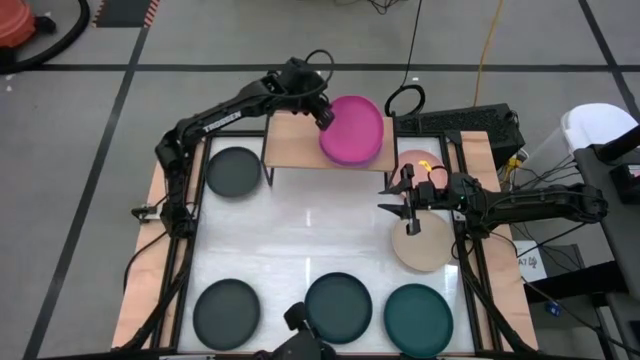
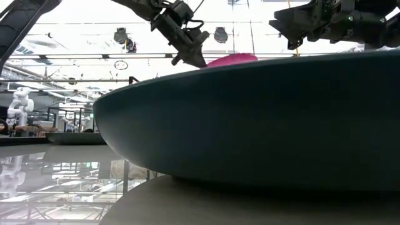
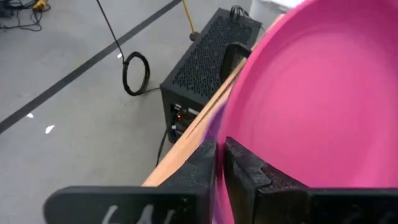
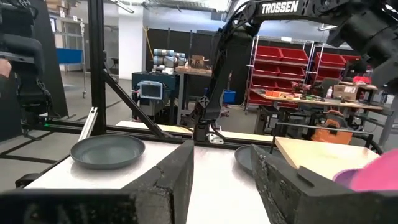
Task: Place and stack plates onto a shelf
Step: Stack the pink plate on top of the purple plate on the shelf, then stack the light pink plate on top of the pink plate on the shelf
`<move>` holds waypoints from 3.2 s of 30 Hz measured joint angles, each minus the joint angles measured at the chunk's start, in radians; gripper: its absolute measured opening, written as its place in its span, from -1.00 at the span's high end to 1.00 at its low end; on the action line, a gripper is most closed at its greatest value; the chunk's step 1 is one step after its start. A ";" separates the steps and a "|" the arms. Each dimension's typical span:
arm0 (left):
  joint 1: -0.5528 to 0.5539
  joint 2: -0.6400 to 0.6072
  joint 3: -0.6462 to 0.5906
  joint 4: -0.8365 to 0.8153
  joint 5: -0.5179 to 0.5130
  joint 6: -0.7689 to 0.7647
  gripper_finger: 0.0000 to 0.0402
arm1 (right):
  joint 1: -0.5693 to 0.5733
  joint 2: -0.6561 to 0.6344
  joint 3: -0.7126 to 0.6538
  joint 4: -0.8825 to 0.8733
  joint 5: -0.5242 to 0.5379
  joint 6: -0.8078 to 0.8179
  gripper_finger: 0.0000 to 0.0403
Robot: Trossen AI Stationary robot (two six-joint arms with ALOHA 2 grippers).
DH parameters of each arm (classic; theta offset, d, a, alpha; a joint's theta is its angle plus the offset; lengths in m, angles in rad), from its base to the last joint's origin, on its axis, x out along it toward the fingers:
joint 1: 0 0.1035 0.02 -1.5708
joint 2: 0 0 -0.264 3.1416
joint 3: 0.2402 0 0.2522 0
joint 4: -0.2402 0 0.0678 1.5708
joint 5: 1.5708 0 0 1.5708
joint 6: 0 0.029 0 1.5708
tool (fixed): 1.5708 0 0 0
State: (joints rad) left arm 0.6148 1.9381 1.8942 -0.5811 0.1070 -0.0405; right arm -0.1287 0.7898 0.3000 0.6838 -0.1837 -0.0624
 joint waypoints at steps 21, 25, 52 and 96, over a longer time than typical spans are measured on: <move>-0.026 -0.039 0.000 -0.012 -0.004 0.072 0.11 | 0.000 0.000 0.000 -0.016 0.000 -0.002 0.31; -0.046 -0.106 -0.001 0.037 0.011 0.084 0.10 | -0.001 0.000 0.000 -0.056 0.002 -0.002 0.31; -0.581 -0.764 -1.143 1.050 -0.399 0.119 0.49 | -0.043 -0.003 0.280 -1.273 0.420 0.217 0.31; -0.599 -0.944 -1.530 1.414 -0.458 0.054 0.49 | -0.300 0.433 0.279 -1.181 0.507 0.324 0.98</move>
State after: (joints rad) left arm 0.0154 0.9939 0.3645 0.8330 -0.3508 0.0135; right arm -0.4290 1.2232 0.5789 -0.4971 0.3233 0.2611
